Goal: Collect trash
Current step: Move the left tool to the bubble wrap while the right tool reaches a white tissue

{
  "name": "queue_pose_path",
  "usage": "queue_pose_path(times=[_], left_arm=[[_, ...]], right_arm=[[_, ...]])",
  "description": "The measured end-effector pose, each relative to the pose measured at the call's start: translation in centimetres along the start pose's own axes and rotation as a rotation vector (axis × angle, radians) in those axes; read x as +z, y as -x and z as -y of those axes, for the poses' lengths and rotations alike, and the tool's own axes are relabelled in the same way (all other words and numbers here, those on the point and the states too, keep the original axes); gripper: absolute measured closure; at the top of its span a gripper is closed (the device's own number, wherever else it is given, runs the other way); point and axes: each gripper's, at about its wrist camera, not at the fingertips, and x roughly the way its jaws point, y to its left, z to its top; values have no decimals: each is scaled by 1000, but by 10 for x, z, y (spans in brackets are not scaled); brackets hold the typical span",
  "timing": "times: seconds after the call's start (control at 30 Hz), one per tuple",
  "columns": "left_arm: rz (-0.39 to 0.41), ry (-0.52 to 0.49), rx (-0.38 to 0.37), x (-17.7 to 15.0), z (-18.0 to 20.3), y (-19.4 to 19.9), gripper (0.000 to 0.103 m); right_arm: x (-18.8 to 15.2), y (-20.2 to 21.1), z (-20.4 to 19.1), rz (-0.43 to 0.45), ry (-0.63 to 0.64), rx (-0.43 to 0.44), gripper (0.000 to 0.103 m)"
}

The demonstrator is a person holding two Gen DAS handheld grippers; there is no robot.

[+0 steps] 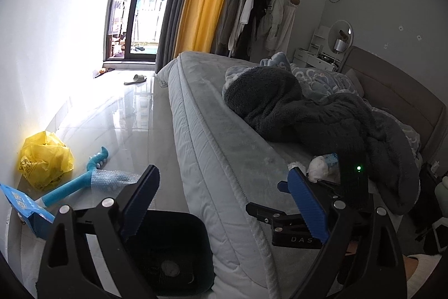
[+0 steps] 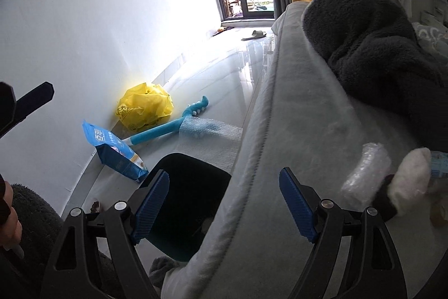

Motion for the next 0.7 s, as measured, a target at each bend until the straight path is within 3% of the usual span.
queue_pose_path(times=[0.37, 0.7], left_arm=[[-17, -81, -7, 13, 24, -27, 9], [-51, -188, -87, 15, 50, -77, 8]], right_arm=[[3, 50, 63, 96, -33, -90, 20], [7, 67, 111, 130, -113, -138, 19]])
